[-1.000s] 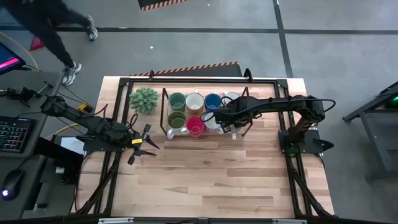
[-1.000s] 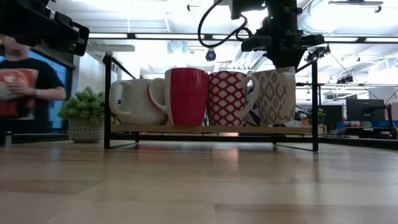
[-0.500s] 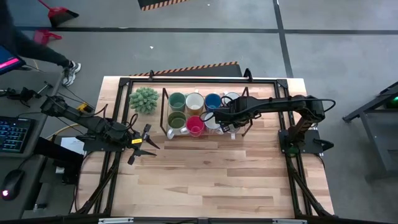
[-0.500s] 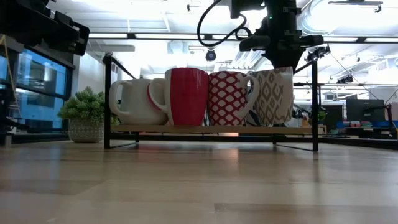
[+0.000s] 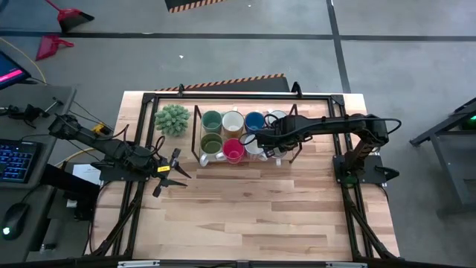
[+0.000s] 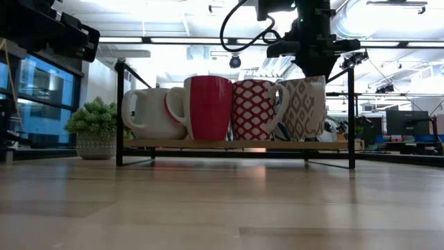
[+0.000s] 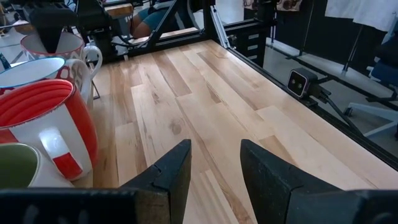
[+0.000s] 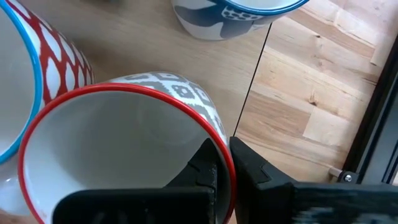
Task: Place coffee mugs
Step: Put the gray patterned mug on the shelf
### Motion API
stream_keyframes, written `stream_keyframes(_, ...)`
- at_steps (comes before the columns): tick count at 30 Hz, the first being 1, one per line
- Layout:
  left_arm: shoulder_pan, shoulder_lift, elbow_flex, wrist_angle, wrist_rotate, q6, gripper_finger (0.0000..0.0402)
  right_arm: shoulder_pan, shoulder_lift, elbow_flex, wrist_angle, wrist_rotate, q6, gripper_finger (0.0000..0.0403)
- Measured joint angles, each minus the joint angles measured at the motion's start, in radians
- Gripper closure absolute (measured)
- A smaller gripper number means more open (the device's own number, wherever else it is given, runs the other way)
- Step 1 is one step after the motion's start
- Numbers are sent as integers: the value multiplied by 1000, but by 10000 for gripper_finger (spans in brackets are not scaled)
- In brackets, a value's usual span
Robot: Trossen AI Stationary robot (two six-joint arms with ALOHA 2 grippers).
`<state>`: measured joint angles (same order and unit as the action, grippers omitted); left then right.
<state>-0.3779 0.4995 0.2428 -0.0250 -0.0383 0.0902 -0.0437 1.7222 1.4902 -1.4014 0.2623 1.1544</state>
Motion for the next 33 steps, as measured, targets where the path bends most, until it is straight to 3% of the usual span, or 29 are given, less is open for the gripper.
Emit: stream_keyframes(33, 0, 0, 0, 1, 0, 0, 273, -3, 49, 13, -10, 15, -34, 392)
